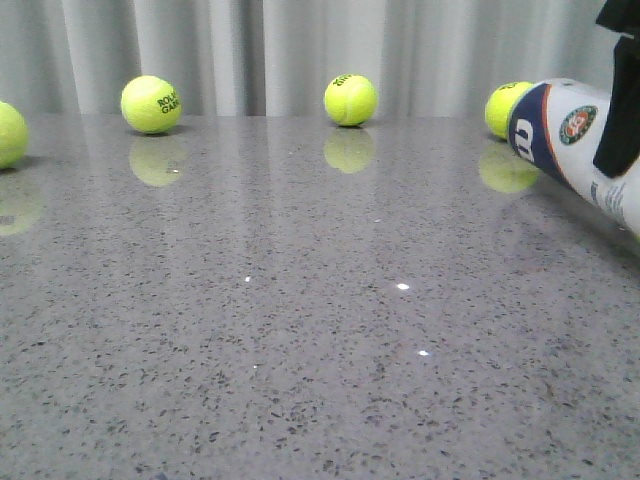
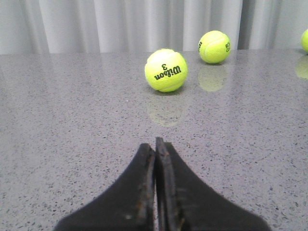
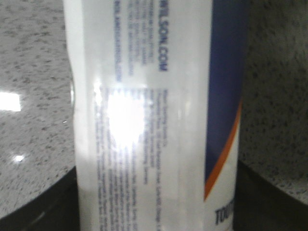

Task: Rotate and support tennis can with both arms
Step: 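Grasp the can with the right gripper and swing it toward the table center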

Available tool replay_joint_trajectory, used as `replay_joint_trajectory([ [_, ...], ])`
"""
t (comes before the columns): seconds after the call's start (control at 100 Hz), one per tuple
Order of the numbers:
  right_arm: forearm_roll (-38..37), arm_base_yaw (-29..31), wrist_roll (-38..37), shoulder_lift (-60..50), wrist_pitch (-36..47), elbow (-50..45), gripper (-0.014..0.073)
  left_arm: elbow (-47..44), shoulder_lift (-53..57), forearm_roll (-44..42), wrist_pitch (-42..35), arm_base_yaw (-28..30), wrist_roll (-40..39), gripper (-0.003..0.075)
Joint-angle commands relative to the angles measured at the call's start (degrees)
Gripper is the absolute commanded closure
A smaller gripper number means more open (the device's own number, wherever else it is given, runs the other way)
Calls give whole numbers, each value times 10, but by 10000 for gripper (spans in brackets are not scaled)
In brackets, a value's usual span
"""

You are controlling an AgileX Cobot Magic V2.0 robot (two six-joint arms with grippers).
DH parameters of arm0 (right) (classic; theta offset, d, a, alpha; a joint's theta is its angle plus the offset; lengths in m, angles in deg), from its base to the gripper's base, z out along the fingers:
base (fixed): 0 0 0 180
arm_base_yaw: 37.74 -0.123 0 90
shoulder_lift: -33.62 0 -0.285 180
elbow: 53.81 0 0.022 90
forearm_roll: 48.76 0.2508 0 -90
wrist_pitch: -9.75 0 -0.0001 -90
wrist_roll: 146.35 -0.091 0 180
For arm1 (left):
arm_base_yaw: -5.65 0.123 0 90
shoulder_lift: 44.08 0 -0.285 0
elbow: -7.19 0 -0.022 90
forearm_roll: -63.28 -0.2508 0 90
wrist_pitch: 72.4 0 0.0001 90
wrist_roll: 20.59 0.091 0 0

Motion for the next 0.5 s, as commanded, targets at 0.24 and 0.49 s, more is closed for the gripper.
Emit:
replay_joint_trajectory([
  [0.24,5,-83,266,12,-28,164,395,-27,19,4,-46,0,-5,741],
  [0.49,7,-168,704,62,1,193,395,-27,19,4,-46,0,-5,741],
])
